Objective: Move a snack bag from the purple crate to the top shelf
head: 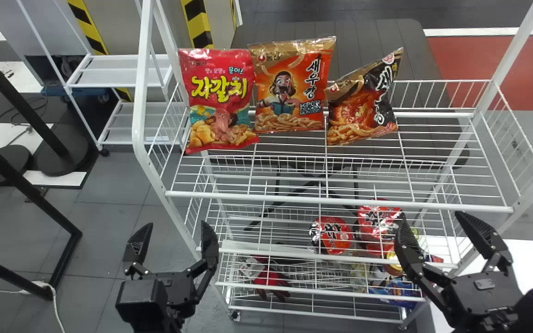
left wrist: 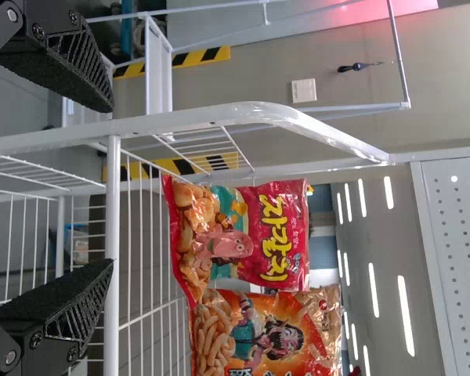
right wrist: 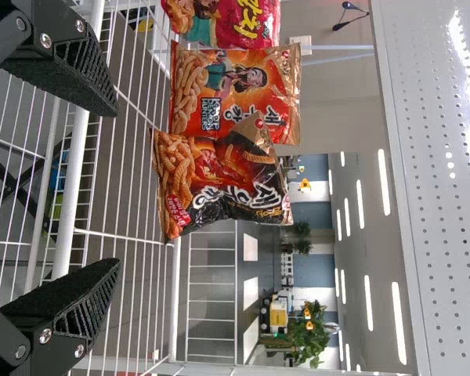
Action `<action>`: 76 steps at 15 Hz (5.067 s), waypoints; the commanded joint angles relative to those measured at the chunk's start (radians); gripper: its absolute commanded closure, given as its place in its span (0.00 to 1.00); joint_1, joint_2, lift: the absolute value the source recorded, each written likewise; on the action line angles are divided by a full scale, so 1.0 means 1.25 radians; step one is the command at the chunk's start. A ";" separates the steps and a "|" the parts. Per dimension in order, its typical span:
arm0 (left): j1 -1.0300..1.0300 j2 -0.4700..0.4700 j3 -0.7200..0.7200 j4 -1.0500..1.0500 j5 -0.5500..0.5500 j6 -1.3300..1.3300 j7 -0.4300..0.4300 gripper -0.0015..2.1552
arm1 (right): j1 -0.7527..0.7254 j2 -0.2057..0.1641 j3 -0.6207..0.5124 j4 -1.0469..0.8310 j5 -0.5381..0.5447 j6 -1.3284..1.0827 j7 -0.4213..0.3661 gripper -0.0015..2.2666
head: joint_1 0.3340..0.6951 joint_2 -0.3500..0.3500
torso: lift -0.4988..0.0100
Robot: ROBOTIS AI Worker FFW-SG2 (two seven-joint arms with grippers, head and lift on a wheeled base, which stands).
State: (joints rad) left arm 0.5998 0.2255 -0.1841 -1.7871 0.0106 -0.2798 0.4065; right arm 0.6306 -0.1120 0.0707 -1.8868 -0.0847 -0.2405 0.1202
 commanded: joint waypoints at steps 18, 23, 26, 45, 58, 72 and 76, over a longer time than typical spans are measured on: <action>0.000 0.000 0.001 0.000 -0.001 0.000 0.000 0.06 | 0.000 0.000 0.000 -0.007 -0.002 0.023 0.000 0.06 | 1.00 0.64 | 0.96; 0.000 0.000 0.001 0.000 -0.001 0.000 0.000 0.06 | 0.000 0.000 0.000 -0.010 -0.016 0.032 -0.007 0.06 | 1.00 0.64 | 0.92; 0.000 0.000 0.000 -0.002 -0.001 0.000 0.000 0.06 | 0.000 0.000 0.000 -0.011 -0.016 0.035 -0.008 0.06 | 1.00 0.64 | 0.90; 0.000 0.000 0.000 -0.005 -0.004 0.007 0.000 0.06 | -0.001 -0.002 0.002 -0.012 -0.016 0.052 -0.013 0.06 | 1.00 0.63 | 0.75; 0.004 -0.001 0.002 0.000 -0.004 -0.005 0.006 0.06 | -0.005 -0.004 0.002 -0.005 -0.016 0.052 -0.014 0.06 | 1.00 0.64 | 0.65; 0.018 -0.004 0.001 -0.010 -0.010 -0.010 0.012 0.06 | -0.005 -0.016 0.006 0.000 -0.016 0.045 -0.019 0.06 | 1.00 0.64 | 0.54; 0.027 -0.004 0.004 -0.020 -0.012 -0.010 0.012 0.06 | -0.001 -0.016 0.010 -0.005 -0.016 0.042 -0.019 0.06 | 1.00 0.64 | 0.51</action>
State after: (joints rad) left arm 0.6308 0.2208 -0.1801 -1.8079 -0.0039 -0.2921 0.4218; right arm 0.6268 -0.1319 0.0818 -1.8909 -0.1043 -0.1870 0.0955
